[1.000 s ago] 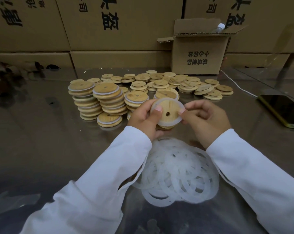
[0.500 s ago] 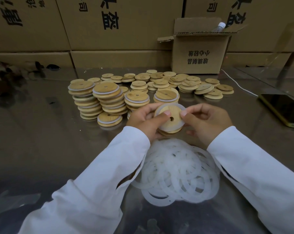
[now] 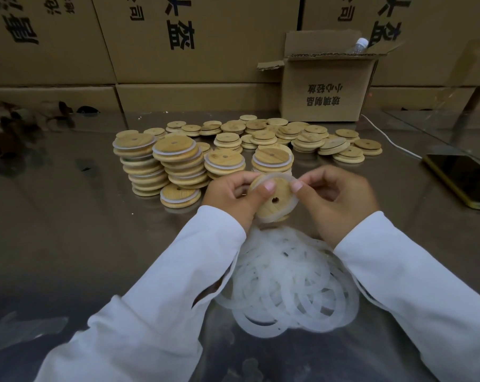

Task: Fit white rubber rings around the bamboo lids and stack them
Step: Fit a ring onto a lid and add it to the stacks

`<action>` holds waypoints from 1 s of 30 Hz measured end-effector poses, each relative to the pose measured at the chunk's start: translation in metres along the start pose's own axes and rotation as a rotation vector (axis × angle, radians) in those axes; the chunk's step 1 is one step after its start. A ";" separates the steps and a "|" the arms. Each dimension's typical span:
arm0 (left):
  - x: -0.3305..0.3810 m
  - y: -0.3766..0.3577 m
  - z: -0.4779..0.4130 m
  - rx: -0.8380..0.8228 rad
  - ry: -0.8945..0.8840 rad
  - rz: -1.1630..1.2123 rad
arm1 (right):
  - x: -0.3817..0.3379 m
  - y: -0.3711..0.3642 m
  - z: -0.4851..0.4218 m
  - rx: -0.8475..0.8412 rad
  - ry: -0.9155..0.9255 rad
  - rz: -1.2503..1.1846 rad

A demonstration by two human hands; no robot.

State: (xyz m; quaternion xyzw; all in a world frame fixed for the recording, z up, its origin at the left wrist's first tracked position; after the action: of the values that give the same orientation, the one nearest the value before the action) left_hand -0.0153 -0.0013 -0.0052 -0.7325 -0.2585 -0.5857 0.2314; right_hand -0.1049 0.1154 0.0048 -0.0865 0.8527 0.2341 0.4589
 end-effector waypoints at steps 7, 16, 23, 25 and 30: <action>-0.001 0.005 -0.003 -0.005 -0.038 0.008 | 0.000 0.000 -0.005 -0.077 -0.100 -0.141; -0.006 0.001 -0.007 -0.042 0.081 0.288 | -0.007 0.004 -0.007 -0.097 -0.058 -0.232; -0.009 -0.002 -0.005 0.008 0.102 0.257 | -0.002 -0.001 -0.001 -0.001 -0.043 -0.235; -0.010 -0.001 -0.006 0.047 0.104 0.254 | 0.000 -0.004 0.001 0.028 -0.053 -0.199; -0.011 -0.003 -0.006 0.067 0.129 0.249 | 0.004 -0.003 0.001 0.071 -0.086 -0.115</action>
State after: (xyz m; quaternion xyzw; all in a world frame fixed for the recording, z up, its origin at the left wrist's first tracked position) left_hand -0.0238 -0.0044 -0.0141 -0.7118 -0.1696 -0.5893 0.3427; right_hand -0.1054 0.1132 -0.0003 -0.1088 0.8335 0.1803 0.5108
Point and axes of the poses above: each hand's wrist, its own z-axis away from the middle knuckle, its own y-axis out of the back of the hand, x = y × z, the point moved 3 cm from there along -z, towards the middle knuckle
